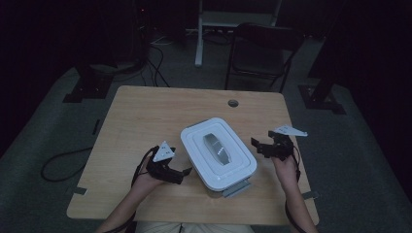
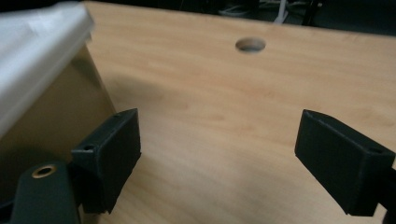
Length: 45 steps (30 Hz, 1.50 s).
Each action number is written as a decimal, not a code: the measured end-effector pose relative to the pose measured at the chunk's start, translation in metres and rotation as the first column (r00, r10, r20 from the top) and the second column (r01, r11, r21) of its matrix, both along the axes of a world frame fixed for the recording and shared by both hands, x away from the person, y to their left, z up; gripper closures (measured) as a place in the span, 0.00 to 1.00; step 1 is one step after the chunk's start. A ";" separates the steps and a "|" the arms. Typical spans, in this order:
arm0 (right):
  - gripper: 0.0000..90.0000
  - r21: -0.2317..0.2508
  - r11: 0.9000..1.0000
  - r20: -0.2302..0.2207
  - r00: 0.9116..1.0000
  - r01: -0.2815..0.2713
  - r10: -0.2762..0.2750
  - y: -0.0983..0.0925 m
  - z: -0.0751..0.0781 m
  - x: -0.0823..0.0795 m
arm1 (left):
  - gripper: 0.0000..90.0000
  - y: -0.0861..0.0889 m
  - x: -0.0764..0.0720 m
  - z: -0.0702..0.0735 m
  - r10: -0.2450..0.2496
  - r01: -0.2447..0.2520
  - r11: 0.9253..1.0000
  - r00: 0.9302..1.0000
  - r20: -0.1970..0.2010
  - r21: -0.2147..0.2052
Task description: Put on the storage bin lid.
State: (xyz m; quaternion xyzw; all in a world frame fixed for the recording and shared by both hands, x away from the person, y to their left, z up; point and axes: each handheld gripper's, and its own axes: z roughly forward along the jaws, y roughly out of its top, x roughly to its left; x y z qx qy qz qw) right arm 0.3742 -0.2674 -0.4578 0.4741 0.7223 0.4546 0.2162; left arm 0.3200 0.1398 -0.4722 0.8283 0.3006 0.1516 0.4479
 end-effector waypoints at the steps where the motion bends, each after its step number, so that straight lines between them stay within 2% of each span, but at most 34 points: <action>1: 0.16 -0.008 1.000 0.000 1.000 -0.003 0.003 0.002 -0.005 -0.001 | 0.02 0.000 0.000 0.000 0.000 0.000 1.000 1.000 0.000 0.000; 6: 0.16 -0.022 0.999 -0.026 0.999 -0.035 0.035 0.013 -0.028 -0.006 | 0.02 -0.006 0.003 -0.006 0.001 -0.001 1.000 1.000 -0.014 -0.002; 7: 0.16 -0.022 0.999 -0.026 0.999 -0.035 0.035 0.013 -0.028 -0.006 | 0.02 -0.006 0.003 -0.006 0.001 -0.001 1.000 1.000 -0.014 -0.002; 8: 0.16 -0.016 0.999 -0.040 0.998 -0.045 0.044 0.017 -0.036 -0.008 | 0.02 -0.009 0.003 -0.007 0.003 -0.003 0.999 1.000 0.003 0.032; 11: 0.16 -0.014 0.998 -0.060 0.996 -0.062 0.061 0.022 -0.046 -0.011 | 0.02 -0.011 0.005 -0.009 0.001 -0.001 1.000 1.000 -0.014 0.014; 13: 0.15 -0.023 0.997 -0.076 0.995 -0.071 0.069 0.024 -0.051 -0.013 | 0.02 -0.012 0.006 -0.010 -0.001 0.002 1.000 1.000 -0.010 0.022; 16: 0.15 0.001 0.996 -0.090 0.992 -0.088 0.088 0.026 -0.056 -0.015 | 0.02 -0.011 0.008 -0.010 0.005 -0.005 1.000 1.000 -0.012 0.020; 18: 0.17 0.001 0.994 -0.093 0.990 -0.108 0.107 0.028 -0.057 -0.017 | 0.02 -0.010 0.009 -0.010 0.008 -0.008 1.000 1.000 -0.012 0.024; 23: 0.19 0.020 0.993 -0.091 0.989 -0.112 0.114 0.027 -0.058 -0.021 | 0.02 -0.010 0.012 -0.010 0.016 -0.015 1.000 1.000 -0.015 0.021; 27: 0.19 0.024 0.989 -0.086 0.986 -0.144 0.146 0.030 -0.059 -0.028 | 0.02 -0.009 0.016 -0.010 0.028 -0.028 0.999 1.000 -0.013 0.029; 32: 0.20 -0.028 0.989 -0.056 0.988 -0.145 0.143 0.035 -0.055 -0.038 | 0.02 -0.007 0.021 -0.009 0.032 -0.032 0.999 0.999 -0.016 0.034; 36: 0.20 -0.046 0.988 -0.047 0.989 -0.146 0.144 0.037 -0.054 -0.042 | 0.02 -0.005 0.025 -0.010 0.043 -0.042 0.998 0.999 -0.015 0.039; 45: 0.20 -0.015 0.985 -0.050 0.984 -0.174 0.173 0.042 -0.055 -0.048 | 0.02 0.002 0.032 -0.012 0.069 -0.068 0.997 0.997 -0.018 0.048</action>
